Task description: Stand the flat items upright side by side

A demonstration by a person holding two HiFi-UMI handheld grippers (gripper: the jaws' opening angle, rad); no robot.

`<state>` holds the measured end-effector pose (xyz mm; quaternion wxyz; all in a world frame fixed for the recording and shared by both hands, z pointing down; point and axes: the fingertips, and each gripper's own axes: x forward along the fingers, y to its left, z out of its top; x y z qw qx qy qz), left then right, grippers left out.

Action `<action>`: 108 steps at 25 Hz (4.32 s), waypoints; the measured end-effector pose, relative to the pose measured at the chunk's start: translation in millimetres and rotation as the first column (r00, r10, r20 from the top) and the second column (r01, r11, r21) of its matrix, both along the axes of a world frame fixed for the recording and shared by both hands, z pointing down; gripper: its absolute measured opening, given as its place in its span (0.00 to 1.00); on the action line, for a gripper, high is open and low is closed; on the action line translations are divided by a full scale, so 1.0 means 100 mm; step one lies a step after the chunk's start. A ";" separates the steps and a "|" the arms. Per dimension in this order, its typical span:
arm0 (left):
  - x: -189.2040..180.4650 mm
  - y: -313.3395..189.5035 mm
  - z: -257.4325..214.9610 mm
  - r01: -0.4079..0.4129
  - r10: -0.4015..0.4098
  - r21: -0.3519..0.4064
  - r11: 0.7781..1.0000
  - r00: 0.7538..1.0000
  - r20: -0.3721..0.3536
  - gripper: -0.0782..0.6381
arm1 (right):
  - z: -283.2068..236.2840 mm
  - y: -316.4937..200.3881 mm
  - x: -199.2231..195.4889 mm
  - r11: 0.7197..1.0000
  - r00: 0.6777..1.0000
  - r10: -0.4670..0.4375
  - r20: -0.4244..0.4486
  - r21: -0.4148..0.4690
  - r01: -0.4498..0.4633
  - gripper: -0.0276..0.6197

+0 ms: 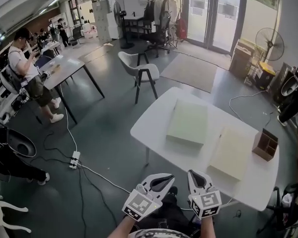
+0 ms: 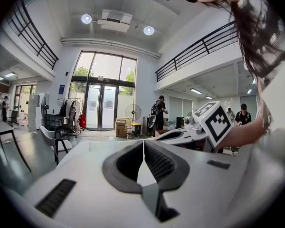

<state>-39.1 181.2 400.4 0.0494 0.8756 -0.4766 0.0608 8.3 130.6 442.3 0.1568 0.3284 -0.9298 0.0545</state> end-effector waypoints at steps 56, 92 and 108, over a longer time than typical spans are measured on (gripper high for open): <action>-1.12 -3.29 2.40 -0.139 0.094 -0.652 0.745 0.990 -0.104 0.61 | 2.30 -3.21 0.22 0.681 0.936 0.349 -0.039 -0.676 -0.282 0.68; -0.92 -3.95 2.27 -0.272 0.222 -0.483 0.832 0.962 -0.159 0.64 | 1.88 -3.13 0.25 0.909 0.964 0.231 -0.129 -0.325 -0.261 0.62; -0.84 -4.17 1.90 -0.235 0.278 -0.290 0.928 0.953 0.118 0.65 | 1.69 -3.42 0.33 0.940 0.949 0.242 -0.200 -0.194 -0.280 0.52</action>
